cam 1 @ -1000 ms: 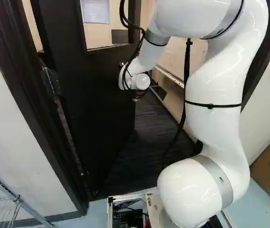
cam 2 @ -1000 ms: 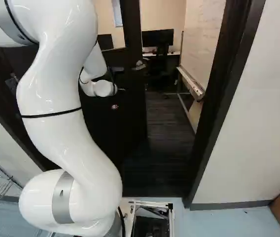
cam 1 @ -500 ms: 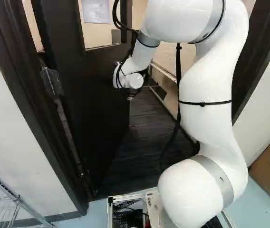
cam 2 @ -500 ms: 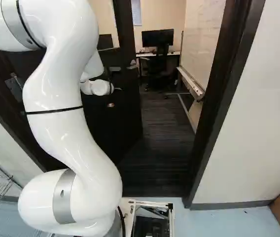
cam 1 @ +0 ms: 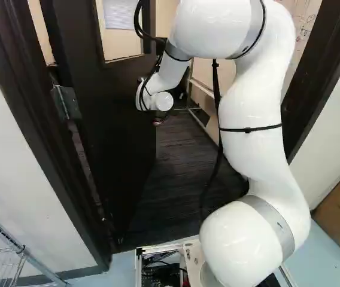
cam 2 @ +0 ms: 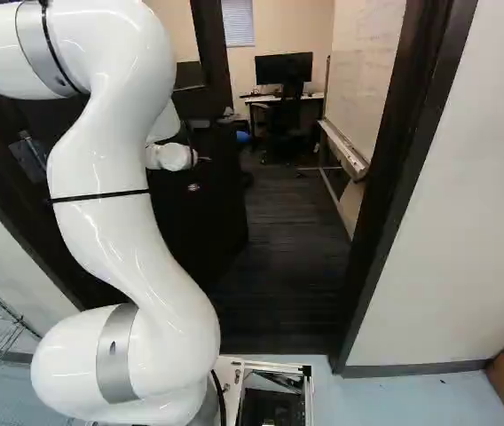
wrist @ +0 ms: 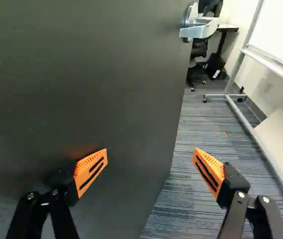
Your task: Open the door and move inside
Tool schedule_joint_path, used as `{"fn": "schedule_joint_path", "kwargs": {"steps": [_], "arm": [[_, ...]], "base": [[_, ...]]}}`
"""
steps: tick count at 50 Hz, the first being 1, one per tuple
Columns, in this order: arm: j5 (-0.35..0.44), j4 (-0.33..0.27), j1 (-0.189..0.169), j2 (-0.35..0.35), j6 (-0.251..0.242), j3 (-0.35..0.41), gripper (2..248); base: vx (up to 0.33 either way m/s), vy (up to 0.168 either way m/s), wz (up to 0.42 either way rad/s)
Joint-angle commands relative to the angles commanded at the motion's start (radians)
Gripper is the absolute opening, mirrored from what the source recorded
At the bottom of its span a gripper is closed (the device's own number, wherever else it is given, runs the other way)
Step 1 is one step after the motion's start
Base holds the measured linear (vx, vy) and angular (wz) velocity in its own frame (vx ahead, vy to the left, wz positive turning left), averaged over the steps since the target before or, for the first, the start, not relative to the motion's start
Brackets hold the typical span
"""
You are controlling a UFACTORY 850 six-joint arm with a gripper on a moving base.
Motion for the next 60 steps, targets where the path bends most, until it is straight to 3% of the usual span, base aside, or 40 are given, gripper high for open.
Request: {"fn": "schedule_joint_path", "kwargs": {"steps": [60], "arm": [[0.0,0.0,0.117,-0.093,0.0,-0.12,247]], "base": [[0.0,0.0,0.0]]}}
